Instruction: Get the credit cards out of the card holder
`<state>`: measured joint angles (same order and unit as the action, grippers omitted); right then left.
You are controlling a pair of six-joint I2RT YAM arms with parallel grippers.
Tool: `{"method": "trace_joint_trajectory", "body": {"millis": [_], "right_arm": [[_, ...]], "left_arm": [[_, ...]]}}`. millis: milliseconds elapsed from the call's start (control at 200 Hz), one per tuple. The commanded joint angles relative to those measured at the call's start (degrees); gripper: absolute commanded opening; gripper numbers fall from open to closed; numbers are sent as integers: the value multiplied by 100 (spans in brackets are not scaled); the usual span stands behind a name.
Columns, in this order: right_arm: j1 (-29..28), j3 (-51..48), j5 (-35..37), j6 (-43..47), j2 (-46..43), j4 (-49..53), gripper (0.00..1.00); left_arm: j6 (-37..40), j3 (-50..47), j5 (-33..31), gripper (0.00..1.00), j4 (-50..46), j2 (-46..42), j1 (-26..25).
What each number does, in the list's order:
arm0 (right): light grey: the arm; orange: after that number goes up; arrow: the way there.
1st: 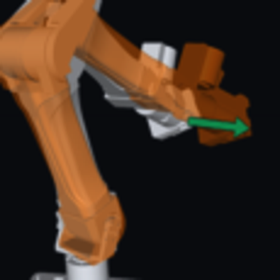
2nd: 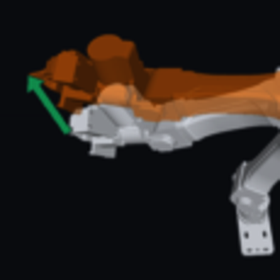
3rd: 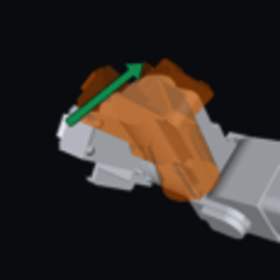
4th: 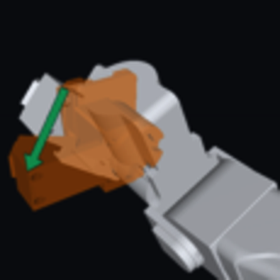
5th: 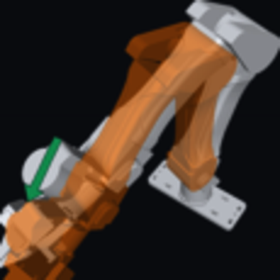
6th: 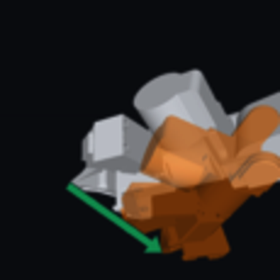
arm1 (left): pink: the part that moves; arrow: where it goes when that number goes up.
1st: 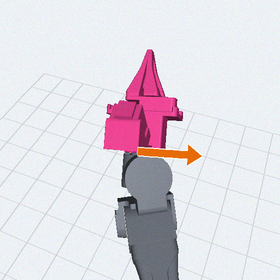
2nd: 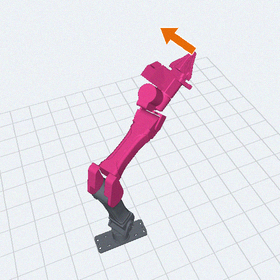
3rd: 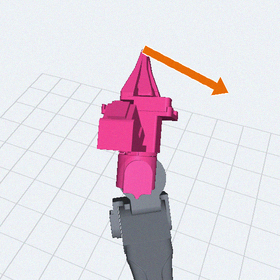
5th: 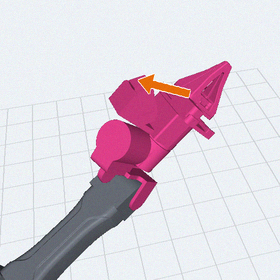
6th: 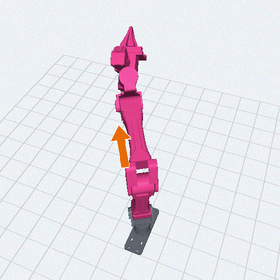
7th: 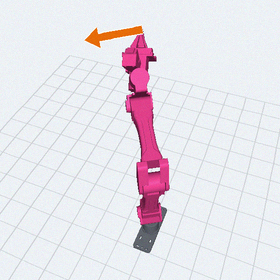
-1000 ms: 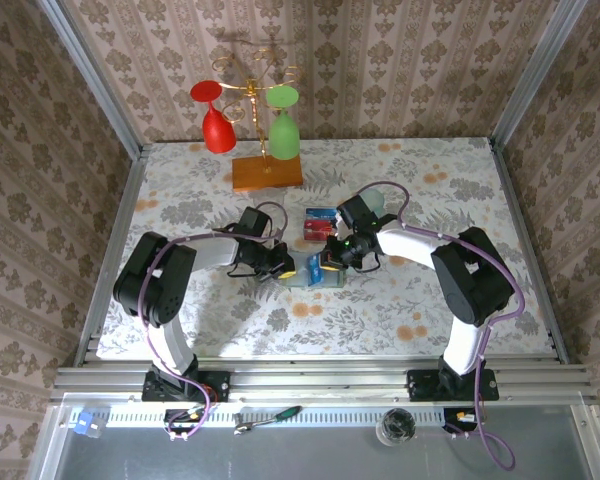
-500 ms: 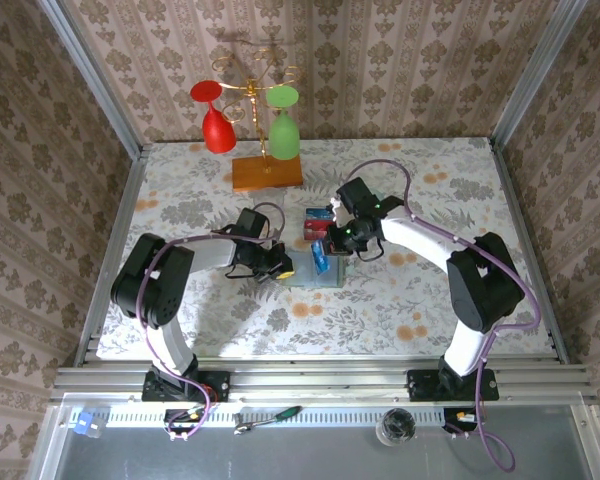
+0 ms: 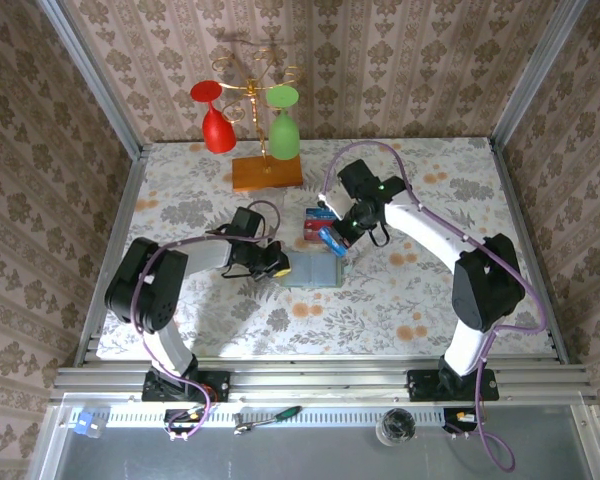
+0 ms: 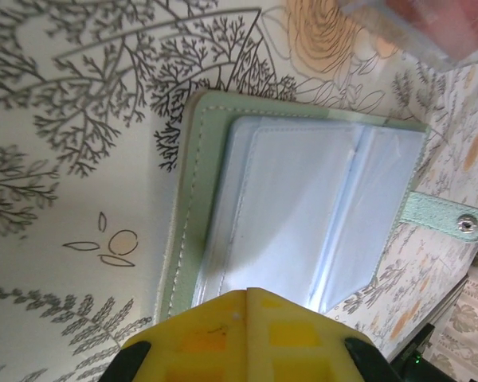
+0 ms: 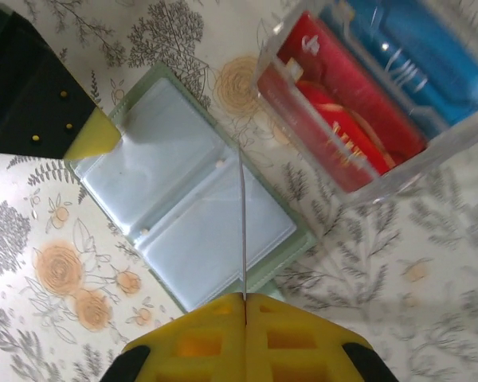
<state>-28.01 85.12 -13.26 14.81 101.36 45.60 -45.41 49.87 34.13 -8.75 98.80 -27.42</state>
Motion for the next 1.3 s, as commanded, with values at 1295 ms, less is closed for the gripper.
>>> {"method": "trace_joint_trajectory", "body": {"millis": [1295], "right_arm": [[270, 5190, 918, 3399, 3478, 2309, 21]], "left_arm": [[251, -768, -307, 4, -511, -1013, 932]]}}
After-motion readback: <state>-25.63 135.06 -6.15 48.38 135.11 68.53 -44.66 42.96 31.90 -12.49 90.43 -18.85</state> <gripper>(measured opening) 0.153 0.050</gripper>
